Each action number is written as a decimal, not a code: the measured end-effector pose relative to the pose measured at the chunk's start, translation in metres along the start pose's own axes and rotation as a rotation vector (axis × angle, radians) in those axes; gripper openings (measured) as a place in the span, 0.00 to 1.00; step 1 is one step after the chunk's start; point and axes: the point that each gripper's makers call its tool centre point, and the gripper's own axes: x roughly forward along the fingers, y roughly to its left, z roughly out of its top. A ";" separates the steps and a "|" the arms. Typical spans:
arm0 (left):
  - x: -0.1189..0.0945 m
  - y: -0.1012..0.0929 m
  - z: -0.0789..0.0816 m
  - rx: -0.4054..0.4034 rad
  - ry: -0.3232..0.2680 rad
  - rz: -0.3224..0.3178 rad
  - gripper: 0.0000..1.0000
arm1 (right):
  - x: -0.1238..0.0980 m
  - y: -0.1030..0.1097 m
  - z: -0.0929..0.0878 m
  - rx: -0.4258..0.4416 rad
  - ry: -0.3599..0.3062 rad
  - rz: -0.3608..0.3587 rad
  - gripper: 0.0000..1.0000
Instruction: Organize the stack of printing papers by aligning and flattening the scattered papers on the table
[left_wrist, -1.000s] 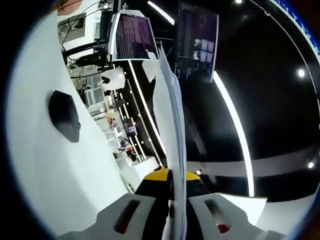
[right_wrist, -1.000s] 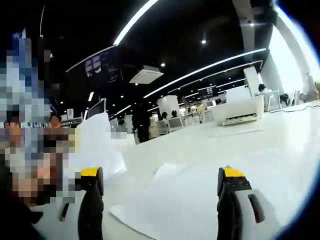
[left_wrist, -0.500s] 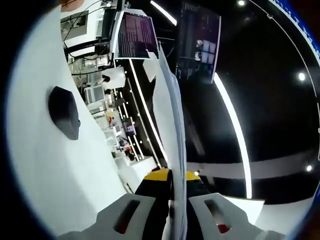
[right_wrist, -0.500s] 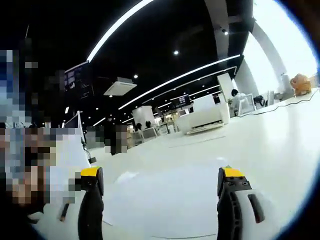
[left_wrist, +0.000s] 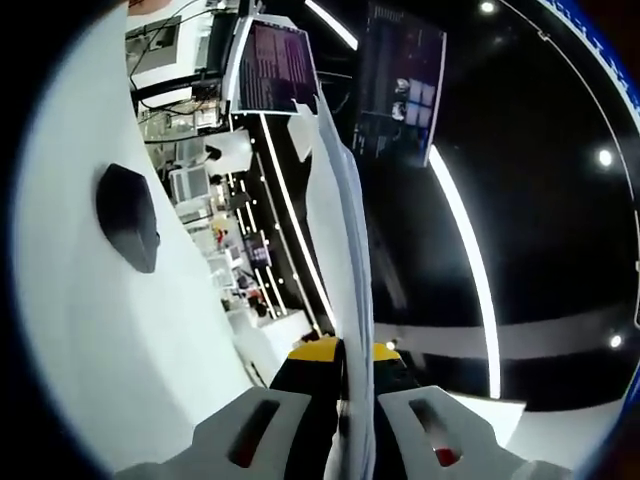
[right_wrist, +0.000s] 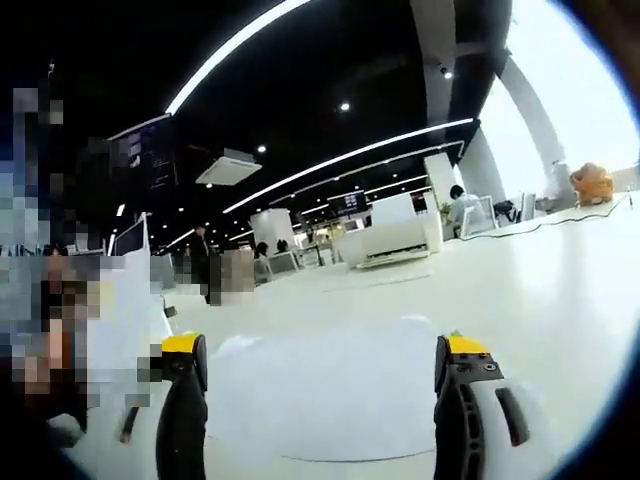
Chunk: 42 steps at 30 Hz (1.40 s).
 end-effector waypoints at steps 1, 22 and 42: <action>0.000 -0.001 -0.001 -0.001 0.002 0.000 0.06 | 0.000 0.003 -0.003 0.010 0.017 0.010 0.90; 0.000 0.002 0.002 -0.004 0.014 -0.009 0.06 | -0.020 -0.026 -0.036 -0.151 0.208 -0.200 0.88; 0.001 0.001 0.000 0.002 0.023 -0.005 0.06 | -0.021 -0.035 -0.040 -0.229 0.242 -0.235 0.90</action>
